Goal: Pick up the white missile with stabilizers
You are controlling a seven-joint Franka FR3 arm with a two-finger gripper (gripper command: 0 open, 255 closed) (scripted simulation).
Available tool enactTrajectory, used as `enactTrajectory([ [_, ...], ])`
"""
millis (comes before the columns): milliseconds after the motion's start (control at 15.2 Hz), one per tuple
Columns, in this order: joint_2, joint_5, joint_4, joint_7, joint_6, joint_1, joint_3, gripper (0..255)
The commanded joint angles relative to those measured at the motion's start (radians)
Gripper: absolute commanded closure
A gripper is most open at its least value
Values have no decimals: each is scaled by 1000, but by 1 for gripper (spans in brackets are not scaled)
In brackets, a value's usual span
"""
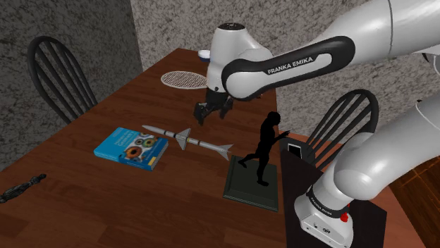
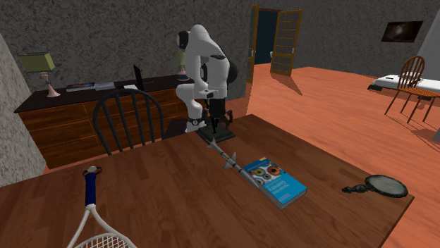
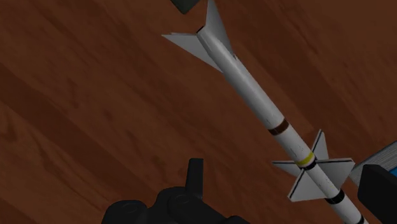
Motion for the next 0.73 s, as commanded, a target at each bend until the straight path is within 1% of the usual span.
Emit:
enactTrajectory([
  [0, 82, -49, 36, 68, 47, -9, 32, 0],
  [264, 253, -181, 136, 218, 100, -13, 74, 0],
  [528, 428, -327, 263, 367, 117, 18, 76, 0],
  [660, 441, -338, 263, 376, 128, 24, 70, 0],
])
